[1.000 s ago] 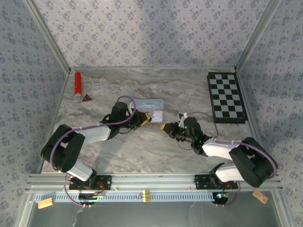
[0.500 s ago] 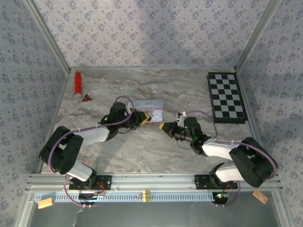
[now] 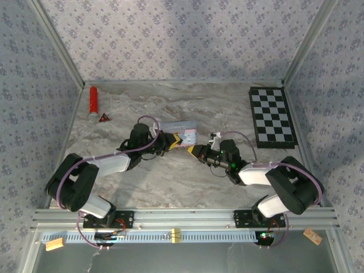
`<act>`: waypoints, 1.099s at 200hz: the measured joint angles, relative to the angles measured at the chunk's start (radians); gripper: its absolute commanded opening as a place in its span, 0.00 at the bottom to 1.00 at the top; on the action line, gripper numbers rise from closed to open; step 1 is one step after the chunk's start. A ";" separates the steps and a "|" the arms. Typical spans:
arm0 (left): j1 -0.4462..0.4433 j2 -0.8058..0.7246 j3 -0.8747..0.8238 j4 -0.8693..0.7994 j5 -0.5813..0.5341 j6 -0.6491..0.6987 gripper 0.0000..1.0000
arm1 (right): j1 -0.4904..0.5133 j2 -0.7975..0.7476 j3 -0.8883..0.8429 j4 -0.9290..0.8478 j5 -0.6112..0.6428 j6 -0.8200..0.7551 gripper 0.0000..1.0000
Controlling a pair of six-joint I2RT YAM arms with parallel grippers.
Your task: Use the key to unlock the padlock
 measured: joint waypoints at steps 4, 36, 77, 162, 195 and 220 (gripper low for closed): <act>0.000 -0.001 -0.001 0.002 0.000 -0.001 0.00 | -0.002 0.003 0.000 0.008 -0.002 0.004 0.00; 0.000 -0.004 -0.006 0.008 0.000 -0.003 0.00 | -0.011 0.022 0.001 0.050 -0.015 0.020 0.00; 0.000 -0.004 -0.006 0.010 0.004 -0.003 0.00 | -0.019 0.068 0.004 0.118 -0.037 0.055 0.00; 0.000 -0.004 -0.006 0.010 0.004 -0.002 0.00 | -0.022 0.125 0.008 0.217 -0.062 0.101 0.00; 0.000 -0.004 -0.006 0.010 0.004 -0.002 0.00 | -0.022 0.140 0.008 0.237 -0.062 0.115 0.00; 0.000 -0.004 -0.006 0.010 0.005 -0.002 0.00 | -0.022 0.154 0.008 0.253 -0.062 0.124 0.00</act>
